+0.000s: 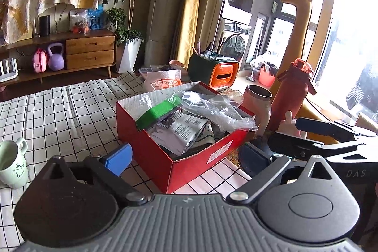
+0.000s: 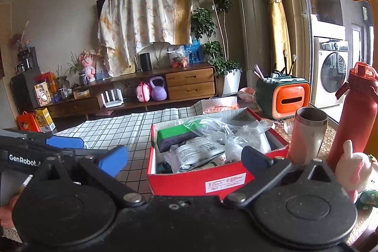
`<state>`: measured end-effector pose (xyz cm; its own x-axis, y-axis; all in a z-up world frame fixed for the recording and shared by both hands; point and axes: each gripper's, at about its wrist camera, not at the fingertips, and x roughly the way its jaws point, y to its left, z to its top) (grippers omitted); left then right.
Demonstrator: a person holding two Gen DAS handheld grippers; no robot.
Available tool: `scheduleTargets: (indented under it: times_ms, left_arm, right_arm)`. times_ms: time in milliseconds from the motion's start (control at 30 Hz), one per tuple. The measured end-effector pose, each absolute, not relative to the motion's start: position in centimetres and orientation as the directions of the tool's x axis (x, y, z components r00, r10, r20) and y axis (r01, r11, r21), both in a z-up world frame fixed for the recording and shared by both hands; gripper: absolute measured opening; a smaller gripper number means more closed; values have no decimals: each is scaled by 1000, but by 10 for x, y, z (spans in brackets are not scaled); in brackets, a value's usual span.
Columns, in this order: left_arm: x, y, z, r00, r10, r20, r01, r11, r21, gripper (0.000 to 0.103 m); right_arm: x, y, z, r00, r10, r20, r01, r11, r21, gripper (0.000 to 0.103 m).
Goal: Organize soft objects
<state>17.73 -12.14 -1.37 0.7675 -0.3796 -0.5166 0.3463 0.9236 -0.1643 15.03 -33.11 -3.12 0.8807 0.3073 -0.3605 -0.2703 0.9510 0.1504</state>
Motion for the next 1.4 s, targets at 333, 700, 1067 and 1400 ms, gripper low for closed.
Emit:
scheduleTargets:
  times_ms: [333, 700, 1067, 1400]
  left_arm:
    - [162, -112, -20, 787, -334, -518, 275, 943, -189, 103]
    - [144, -108, -21, 802, -317, -507, 264, 948, -176, 103]
    - [140, -103, -24, 820, -262, -509, 214, 965, -151, 103]
    - [132, -105, -23, 833, -247, -495, 218, 969, -116, 103]
  right_arm:
    - [131, -335, -36, 892, 277, -358, -229, 958, 172, 103]
    - [121, -333, -41, 891, 265, -369, -213, 961, 177, 103]
    - [119, -325, -39, 887, 275, -371, -224, 959, 175, 103]
    - [118, -324, -39, 886, 278, -371, -227, 958, 177, 103]
